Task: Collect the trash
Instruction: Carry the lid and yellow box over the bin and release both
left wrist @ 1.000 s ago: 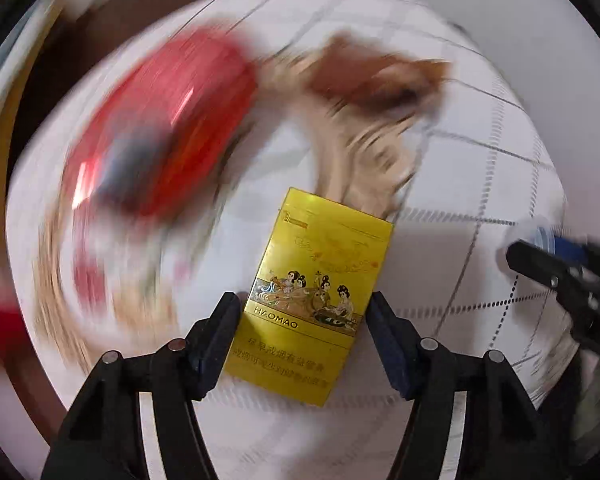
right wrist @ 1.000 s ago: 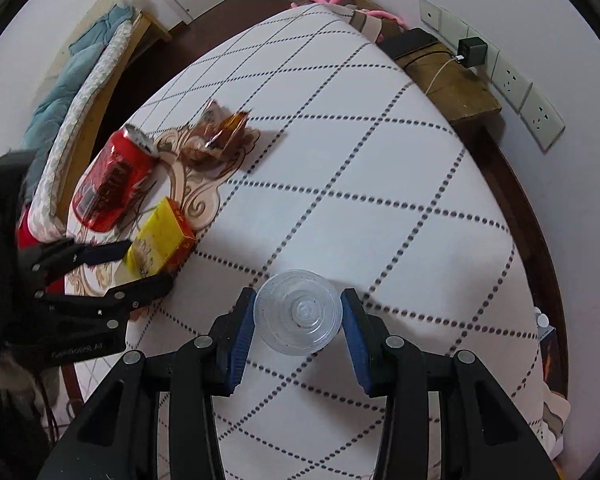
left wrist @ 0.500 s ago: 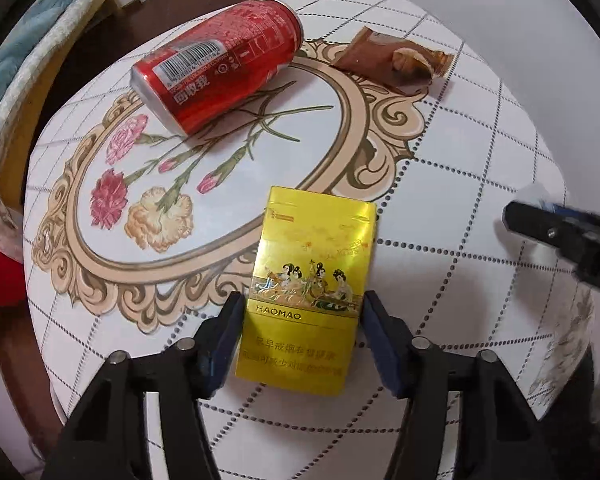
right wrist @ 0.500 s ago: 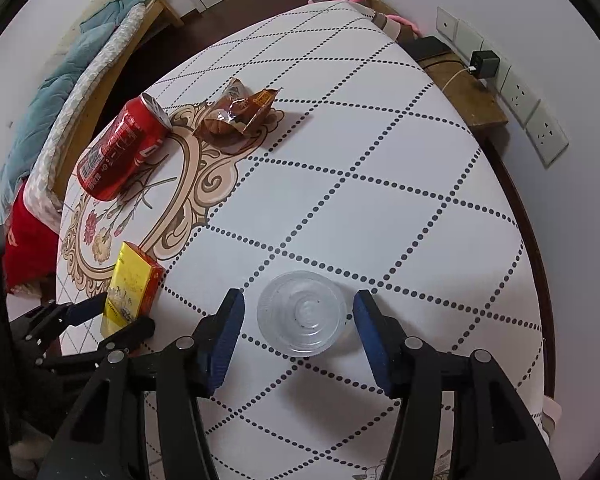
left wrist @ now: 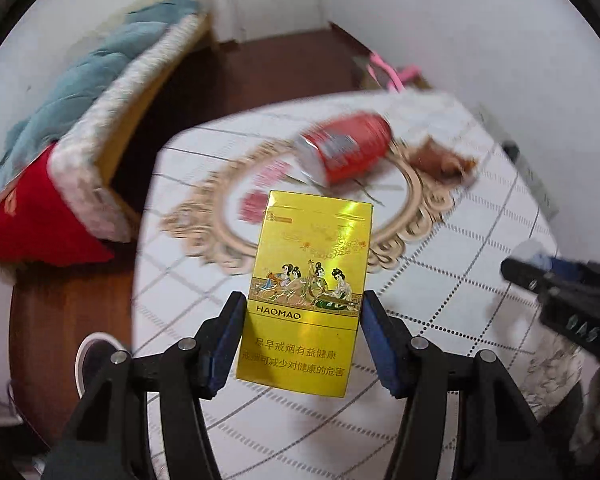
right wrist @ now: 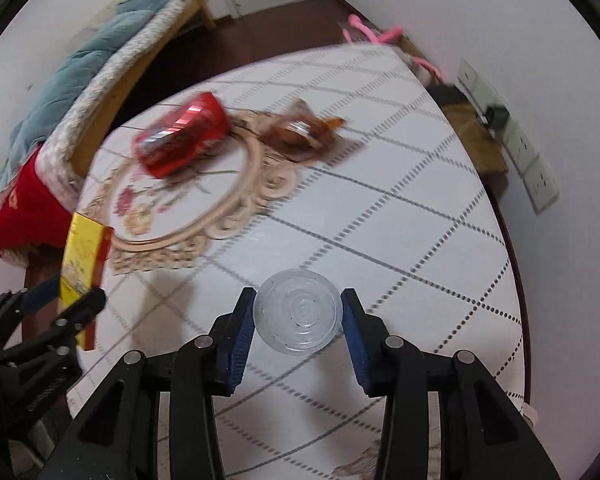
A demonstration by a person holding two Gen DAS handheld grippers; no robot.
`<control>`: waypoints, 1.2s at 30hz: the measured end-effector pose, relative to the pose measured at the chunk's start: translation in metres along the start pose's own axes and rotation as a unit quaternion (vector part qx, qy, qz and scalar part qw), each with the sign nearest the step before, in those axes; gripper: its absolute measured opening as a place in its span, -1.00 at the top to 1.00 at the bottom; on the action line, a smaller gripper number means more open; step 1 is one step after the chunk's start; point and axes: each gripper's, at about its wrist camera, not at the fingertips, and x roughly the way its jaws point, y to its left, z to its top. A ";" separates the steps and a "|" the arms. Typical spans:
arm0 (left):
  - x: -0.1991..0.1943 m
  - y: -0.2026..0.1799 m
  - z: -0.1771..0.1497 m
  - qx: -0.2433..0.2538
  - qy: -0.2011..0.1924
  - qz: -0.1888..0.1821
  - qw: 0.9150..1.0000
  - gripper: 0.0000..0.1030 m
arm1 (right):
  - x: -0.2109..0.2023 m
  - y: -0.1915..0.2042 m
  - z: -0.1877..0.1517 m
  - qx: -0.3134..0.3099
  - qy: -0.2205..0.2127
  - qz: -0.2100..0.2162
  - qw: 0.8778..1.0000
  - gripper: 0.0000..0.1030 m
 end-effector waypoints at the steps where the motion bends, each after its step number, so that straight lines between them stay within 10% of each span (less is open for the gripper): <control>1: -0.002 0.015 0.000 -0.010 -0.007 0.002 1.000 -0.07 | -0.006 0.008 0.000 -0.010 -0.005 0.002 1.000 0.14; 20: -0.117 0.265 -0.074 -0.184 -0.075 0.122 0.972 -0.06 | -0.079 0.282 -0.039 -0.204 -0.036 0.152 0.966 0.14; 36: 0.016 0.454 -0.176 -0.330 0.101 0.076 0.936 -0.06 | 0.068 0.509 -0.110 -0.332 0.113 0.140 0.926 0.14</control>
